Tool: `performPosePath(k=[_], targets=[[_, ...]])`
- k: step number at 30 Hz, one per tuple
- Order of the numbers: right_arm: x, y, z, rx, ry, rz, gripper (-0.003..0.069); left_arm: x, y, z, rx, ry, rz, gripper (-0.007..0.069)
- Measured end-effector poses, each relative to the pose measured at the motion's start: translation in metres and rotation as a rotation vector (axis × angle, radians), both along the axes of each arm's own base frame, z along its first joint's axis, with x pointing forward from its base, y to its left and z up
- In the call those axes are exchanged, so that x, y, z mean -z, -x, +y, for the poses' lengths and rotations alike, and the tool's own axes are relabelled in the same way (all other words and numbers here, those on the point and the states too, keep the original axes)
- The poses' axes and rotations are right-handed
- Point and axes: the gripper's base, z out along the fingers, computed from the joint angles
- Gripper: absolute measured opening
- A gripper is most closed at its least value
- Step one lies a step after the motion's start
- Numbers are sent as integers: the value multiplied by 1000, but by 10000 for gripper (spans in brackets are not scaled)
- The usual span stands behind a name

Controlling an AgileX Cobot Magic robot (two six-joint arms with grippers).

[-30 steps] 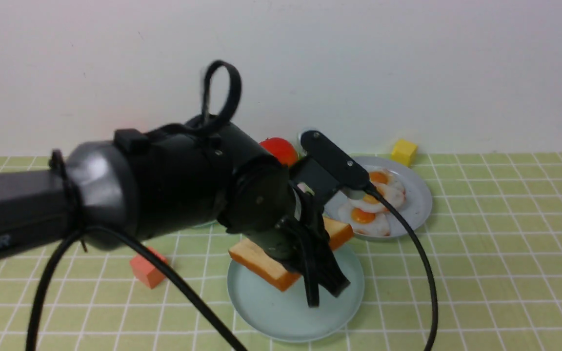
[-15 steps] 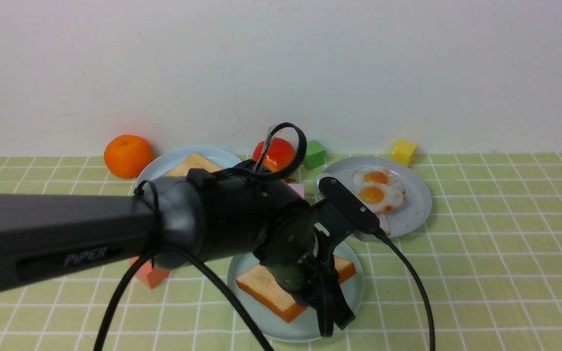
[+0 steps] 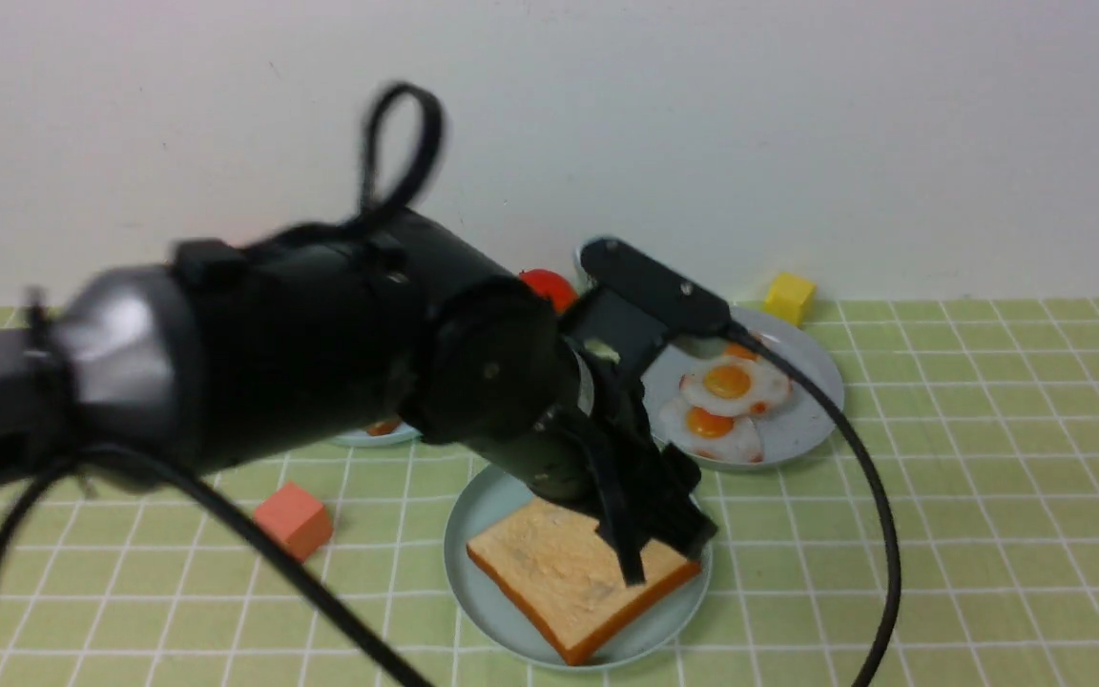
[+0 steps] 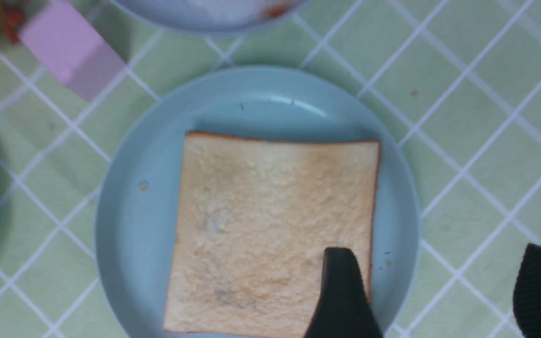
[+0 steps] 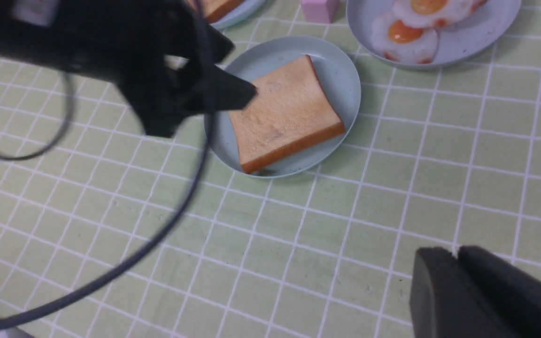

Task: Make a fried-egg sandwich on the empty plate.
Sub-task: Use the right arm to grab a fried egg

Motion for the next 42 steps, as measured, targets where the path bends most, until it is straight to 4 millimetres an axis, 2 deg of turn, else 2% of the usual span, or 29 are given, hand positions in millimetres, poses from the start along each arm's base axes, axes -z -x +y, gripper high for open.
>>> performPosePath(k=[1,2,3,4,5,7,8,9,13,16,20,23,29,30,31,32,38,42], targets=[[3,-13,1,8,-11,29,89,-14,6,6,-10,29,-13,424],[8,-26,3,20,-20,60,99,-36,17,17,-26,81,-39,372],[12,-38,4,32,-34,79,109,-50,24,24,-34,111,-53,328],[13,-41,4,32,-36,91,112,-53,26,26,-36,120,-60,316],[20,-62,6,53,-58,124,129,-74,40,40,-42,166,-91,210],[36,-97,9,89,-75,185,159,-96,62,62,-42,223,-142,57],[37,-100,9,92,-77,190,162,-97,64,64,-42,227,-146,57],[47,-122,11,112,-79,226,183,-105,77,78,-41,251,-168,-4],[73,-179,15,137,-72,321,242,-108,112,114,-39,299,-214,-13],[98,-219,19,144,-64,397,268,-93,137,139,-38,324,-237,-13],[118,-259,21,159,-81,434,274,-81,157,160,-35,377,-287,-13],[130,-286,19,192,-147,456,276,-77,165,168,-34,409,-316,-13],[157,-319,15,254,-252,501,303,-76,169,169,-33,449,-304,-13],[169,-329,13,283,-271,515,327,-76,170,168,-34,461,-291,-13],[168,-329,13,285,-273,512,327,-76,170,168,-34,461,-291,-13],[180,-339,10,316,-293,524,358,-76,170,168,-34,473,-280,-13],[200,-358,9,339,-320,537,414,-77,170,167,-34,486,-272,-13],[207,-366,8,356,-322,521,423,-77,170,167,-34,486,-272,-13]])
